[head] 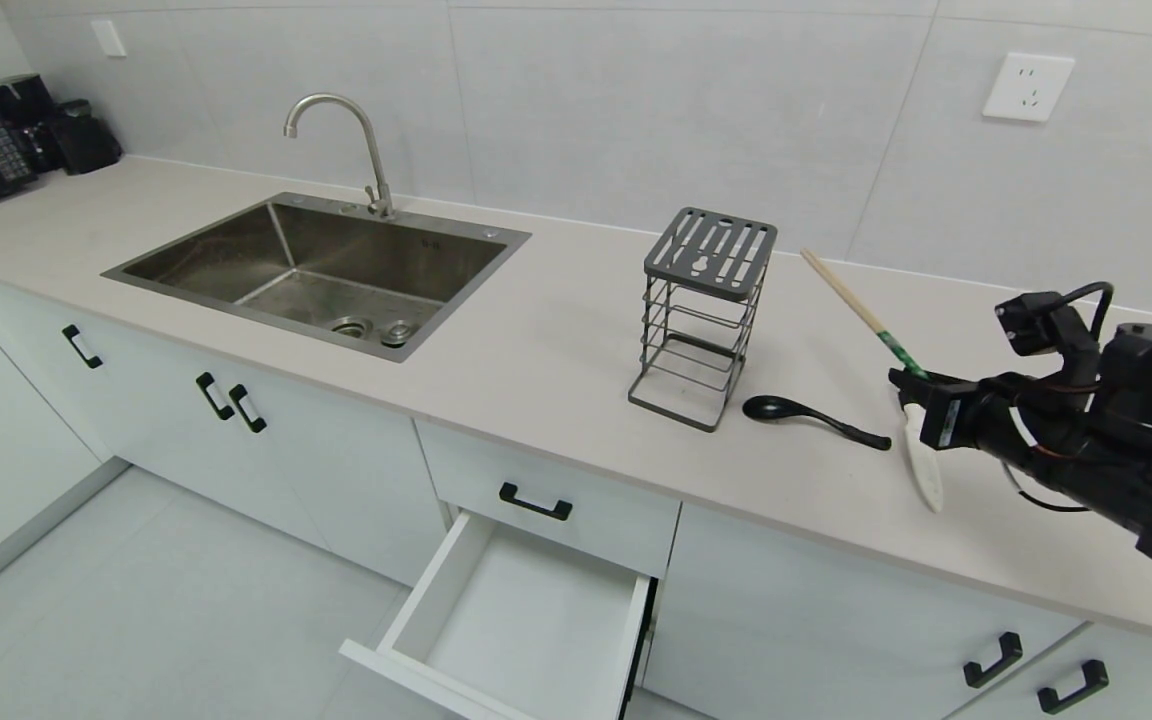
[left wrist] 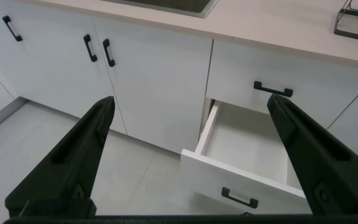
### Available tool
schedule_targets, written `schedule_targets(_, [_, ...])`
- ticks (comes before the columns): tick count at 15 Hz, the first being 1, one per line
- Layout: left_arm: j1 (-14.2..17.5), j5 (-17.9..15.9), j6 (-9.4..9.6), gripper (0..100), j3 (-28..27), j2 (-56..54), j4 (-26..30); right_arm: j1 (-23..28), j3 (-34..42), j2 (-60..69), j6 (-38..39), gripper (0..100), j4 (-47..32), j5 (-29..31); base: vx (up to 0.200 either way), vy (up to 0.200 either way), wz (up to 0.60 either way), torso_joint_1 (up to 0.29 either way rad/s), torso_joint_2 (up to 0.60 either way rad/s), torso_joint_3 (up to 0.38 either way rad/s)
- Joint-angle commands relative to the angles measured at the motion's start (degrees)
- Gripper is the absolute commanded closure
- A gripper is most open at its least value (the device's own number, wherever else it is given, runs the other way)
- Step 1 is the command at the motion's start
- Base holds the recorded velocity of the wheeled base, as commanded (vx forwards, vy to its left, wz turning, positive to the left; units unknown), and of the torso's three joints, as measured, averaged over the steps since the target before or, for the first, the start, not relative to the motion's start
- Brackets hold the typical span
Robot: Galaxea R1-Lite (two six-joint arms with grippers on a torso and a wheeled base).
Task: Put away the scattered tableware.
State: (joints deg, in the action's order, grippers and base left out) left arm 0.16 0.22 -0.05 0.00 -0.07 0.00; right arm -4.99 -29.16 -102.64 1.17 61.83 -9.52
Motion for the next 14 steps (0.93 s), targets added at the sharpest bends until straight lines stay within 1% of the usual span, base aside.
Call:
schedule_targets(1, [-0.1, 0.0, -0.04, 0, 0.0, 0.1, 0.0, -0.4, 0.5, 1.9, -0.7, 100, 1.9, -0.1, 0.000, 0.000, 0.00, 0.000, 0.00, 0.000])
schedule_targets(4, [0.0, 0.0, -0.04, 0, 0.0, 0.1, 0.0, -2.3, 0.2, 7.0, -1.6, 100, 2.2, -0.9, 0.000, 0.000, 0.00, 0.000, 0.00, 0.000])
schedule_targets(7, [0.0, 0.0, -0.04, 0, 0.0, 0.1, 0.0, -4.9, 0.4, 13.0, -1.6, 100, 2.1, -3.8, 0.000, 0.000, 0.00, 0.000, 0.00, 0.000])
schedule_targets(10, [-0.1, 0.0, -0.04, 0, 0.0, 0.1, 0.0, -8.6, 0.5, 16.8, -1.6, 100, 2.1, -5.8, 0.000, 0.000, 0.00, 0.000, 0.00, 0.000])
schedule_targets(11, [0.0, 0.0, -0.04, 0, 0.0, 0.1, 0.0, -11.0, 0.8, 17.9, -1.6, 100, 2.1, -6.7, 0.000, 0.000, 0.00, 0.000, 0.00, 0.000])
schedule_targets(14, [0.0, 0.0, -0.04, 0, 0.0, 0.1, 0.0, -15.1, 2.5, 18.1, -1.6, 100, 2.1, -6.7, 0.000, 0.000, 0.00, 0.000, 0.00, 0.000])
